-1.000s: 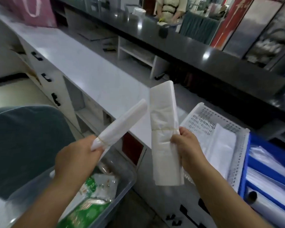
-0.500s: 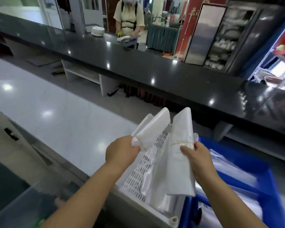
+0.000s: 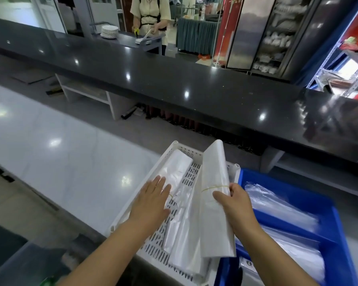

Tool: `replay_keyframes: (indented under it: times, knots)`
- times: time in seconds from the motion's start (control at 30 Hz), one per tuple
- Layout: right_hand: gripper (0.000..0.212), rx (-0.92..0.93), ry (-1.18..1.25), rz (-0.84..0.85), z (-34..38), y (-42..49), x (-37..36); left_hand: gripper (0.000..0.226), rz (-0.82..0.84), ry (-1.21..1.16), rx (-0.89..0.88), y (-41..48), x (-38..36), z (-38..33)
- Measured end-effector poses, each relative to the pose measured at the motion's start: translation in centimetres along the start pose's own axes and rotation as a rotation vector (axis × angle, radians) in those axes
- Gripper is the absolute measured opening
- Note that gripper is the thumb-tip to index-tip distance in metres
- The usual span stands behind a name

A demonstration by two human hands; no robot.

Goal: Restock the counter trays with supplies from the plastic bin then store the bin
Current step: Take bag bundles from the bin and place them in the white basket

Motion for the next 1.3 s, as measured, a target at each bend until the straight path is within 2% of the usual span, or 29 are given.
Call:
replay_keyframes:
  times: [0.23, 0.27, 0.37, 0.43, 0.5, 0.6, 0.73, 0.77, 0.83, 0.9, 0.97, 1.1, 1.3]
  knots:
    - [0.015, -0.014, -0.07, -0.052, 0.9, -0.8, -1.0, 0.066, 0.165, -0.169, -0.034, -0.3, -0.3, 0.6]
    - [0.014, -0.001, -0.086, -0.069, 1.3, -1.0, -1.3, 0.06, 0.153, -0.227, -0.038, -0.4, 0.5, 0.2]
    - [0.014, 0.064, -0.127, -0.068, 3.0, -1.9, -3.1, 0.034, -0.029, -0.552, -0.063, -0.3, 4.5, -1.7]
    - [0.014, 0.126, -0.138, 0.01, 4.1, -2.7, -5.2, 0.026, -0.062, -0.79, -0.045, -0.1, 6.3, -2.7]
    - [0.023, 0.204, -0.139, 0.157, 5.1, -3.6, -7.4, 0.031, -0.066, -0.899, 0.024, 0.1, 7.3, -2.4]
    - [0.055, 0.237, -0.134, 0.369, 5.1, -4.3, -9.6, 0.035, -0.102, -0.931, 0.118, 0.2, 8.4, -0.3]
    - [0.054, 0.266, -0.199, 0.436, 4.2, -3.3, -9.2, 0.02, -0.097, -0.891, 0.109, 0.3, 8.5, 1.8]
    - [0.052, 0.284, -0.298, 0.402, 3.7, -2.7, -8.8, 0.016, -0.107, -0.888, 0.119, 0.4, 8.4, 2.3]
    - [0.053, 0.415, -0.702, 0.341, 2.6, -1.4, -8.3, 0.014, -0.144, -0.906, 0.142, 0.6, 8.4, 3.3]
    - [0.059, 0.619, -1.097, 0.365, 1.5, -0.8, -8.9, 0.014, -0.199, -0.92, 0.148, 0.9, 8.9, 4.3]
    - [0.068, 0.795, -1.293, 0.46, 0.4, -0.6, -9.9, 0.017, -0.253, -0.947, 0.155, 1.2, 9.7, 5.2]
    - [0.076, 0.951, -1.462, 0.545, -0.1, -0.1, -10.7, 0.018, -0.288, -0.951, 0.17, 1.7, 10.1, 6.5]
    - [0.052, 1.127, -1.57, 0.465, 0.9, -0.2, -9.8, 0.02, -0.206, -0.923, 0.139, 2.0, 8.8, 5.4]
Point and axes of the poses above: each hand's wrist, its own y-axis towards the middle knuckle, its own x-axis out of the back of the hand, z = x × y, the point moved 6 cm from there along y, towards the middle knuckle, and after that the axes turned 9 degrees about -y, right-handed, at the moved point
